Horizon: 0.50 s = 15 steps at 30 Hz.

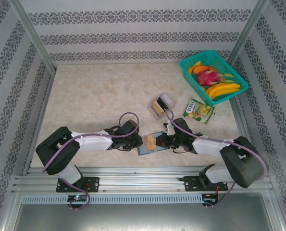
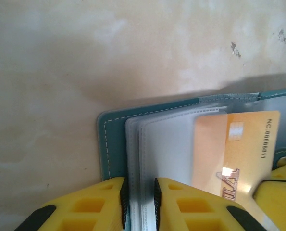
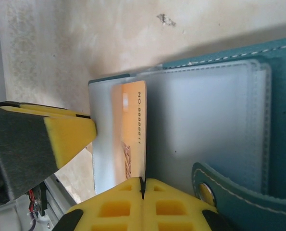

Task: Put the credit cards into the card holder

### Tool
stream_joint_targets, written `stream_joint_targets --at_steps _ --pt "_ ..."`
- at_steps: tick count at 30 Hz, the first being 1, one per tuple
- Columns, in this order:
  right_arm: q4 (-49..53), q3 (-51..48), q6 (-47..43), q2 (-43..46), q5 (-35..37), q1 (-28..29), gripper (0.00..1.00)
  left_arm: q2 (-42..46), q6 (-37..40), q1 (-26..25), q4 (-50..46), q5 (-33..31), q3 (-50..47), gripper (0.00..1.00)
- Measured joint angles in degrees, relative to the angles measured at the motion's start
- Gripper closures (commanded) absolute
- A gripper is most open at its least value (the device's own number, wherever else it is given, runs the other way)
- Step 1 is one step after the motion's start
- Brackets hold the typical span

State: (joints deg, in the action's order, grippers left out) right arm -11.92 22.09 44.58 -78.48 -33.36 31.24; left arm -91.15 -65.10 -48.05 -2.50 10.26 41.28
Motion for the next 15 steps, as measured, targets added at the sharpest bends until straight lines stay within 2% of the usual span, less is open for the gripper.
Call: stream_joint_targets --at_steps 8,11,14,15 --pt "-1.36 1.73 0.22 -2.71 -1.05 1.16 0.98 0.0 0.0 0.0 0.0 -0.02 0.0 0.75" --pt "-0.48 2.95 0.04 -3.52 -1.14 1.4 0.89 0.0 0.0 0.0 0.0 -0.04 0.0 0.76" --pt "1.84 3.87 -0.66 -3.39 -0.39 1.55 0.86 0.0 0.0 0.0 0.02 -0.04 0.0 0.76" --pt "3.43 4.35 -1.27 -3.06 0.15 1.57 0.81 0.0 0.0 0.0 0.11 -0.02 0.0 0.76"
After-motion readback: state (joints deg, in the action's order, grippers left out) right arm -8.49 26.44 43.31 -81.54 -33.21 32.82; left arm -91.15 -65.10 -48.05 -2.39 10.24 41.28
